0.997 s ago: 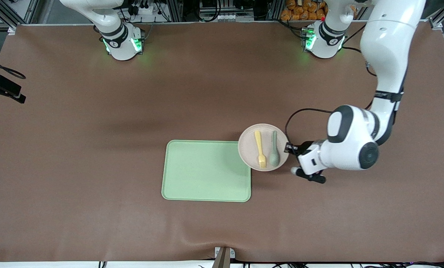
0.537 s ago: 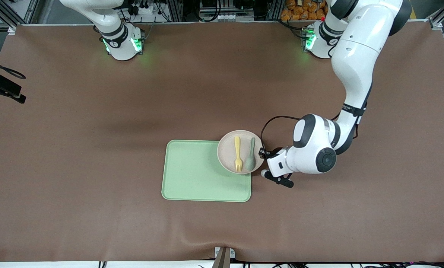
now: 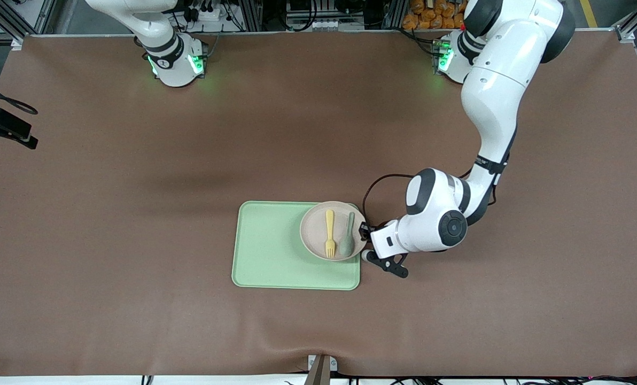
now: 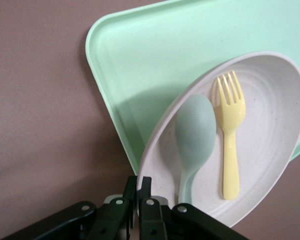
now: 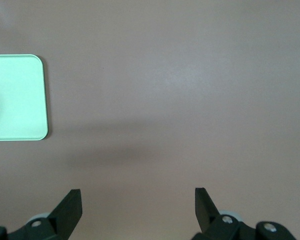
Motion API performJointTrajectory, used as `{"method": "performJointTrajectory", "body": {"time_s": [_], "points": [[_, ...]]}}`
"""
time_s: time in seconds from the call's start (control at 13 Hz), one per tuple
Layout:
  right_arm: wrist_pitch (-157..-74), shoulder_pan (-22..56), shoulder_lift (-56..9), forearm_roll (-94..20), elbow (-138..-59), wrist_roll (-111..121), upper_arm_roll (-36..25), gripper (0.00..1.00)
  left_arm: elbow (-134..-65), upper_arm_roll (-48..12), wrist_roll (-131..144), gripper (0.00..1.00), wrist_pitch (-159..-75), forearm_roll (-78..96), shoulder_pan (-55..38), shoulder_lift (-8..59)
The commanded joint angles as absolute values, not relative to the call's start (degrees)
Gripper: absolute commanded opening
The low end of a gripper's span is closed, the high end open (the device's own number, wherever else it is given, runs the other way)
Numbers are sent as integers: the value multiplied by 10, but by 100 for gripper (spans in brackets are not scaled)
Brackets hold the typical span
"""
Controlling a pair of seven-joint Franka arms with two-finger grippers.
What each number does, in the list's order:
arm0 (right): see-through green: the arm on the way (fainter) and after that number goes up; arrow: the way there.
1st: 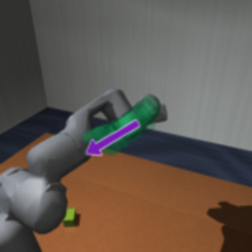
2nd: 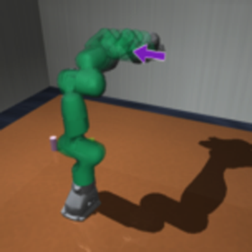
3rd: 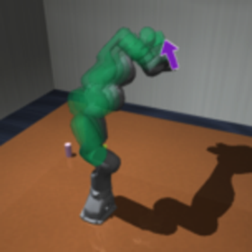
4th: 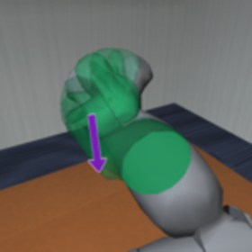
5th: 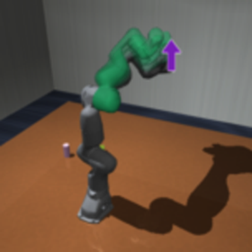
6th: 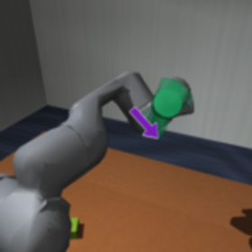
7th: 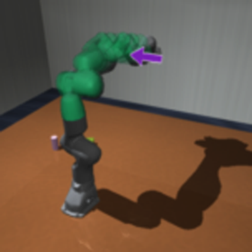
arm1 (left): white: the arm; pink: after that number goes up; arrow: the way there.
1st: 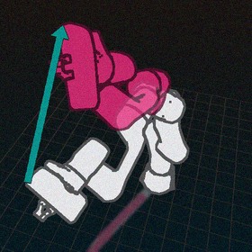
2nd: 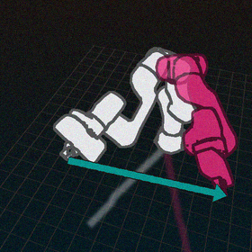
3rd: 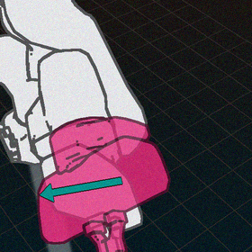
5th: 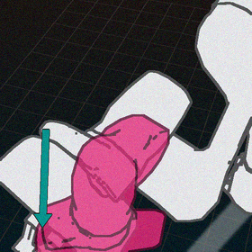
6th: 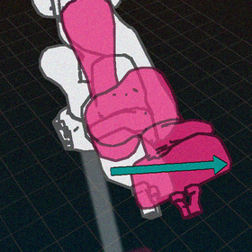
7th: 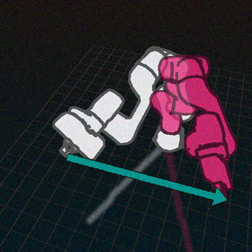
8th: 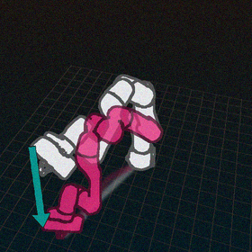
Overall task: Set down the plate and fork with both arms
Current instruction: 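Carry the plate with the left gripper onto the green tray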
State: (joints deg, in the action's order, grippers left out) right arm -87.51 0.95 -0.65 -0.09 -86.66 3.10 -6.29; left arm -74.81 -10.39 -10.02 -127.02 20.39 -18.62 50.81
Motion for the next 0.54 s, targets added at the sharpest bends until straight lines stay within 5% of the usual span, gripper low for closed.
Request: {"method": "performJointTrajectory", "body": {"time_s": [0.0,0.46], "points": [[-874,-7,-8,-7,-864,36,-52,100,-724,-101,-91,0,-1298,215,-199,528],[-875,-7,-8,-7,-865,36,-52,100,-724,-97,-90,0,-1318,215,-221,537]]}}
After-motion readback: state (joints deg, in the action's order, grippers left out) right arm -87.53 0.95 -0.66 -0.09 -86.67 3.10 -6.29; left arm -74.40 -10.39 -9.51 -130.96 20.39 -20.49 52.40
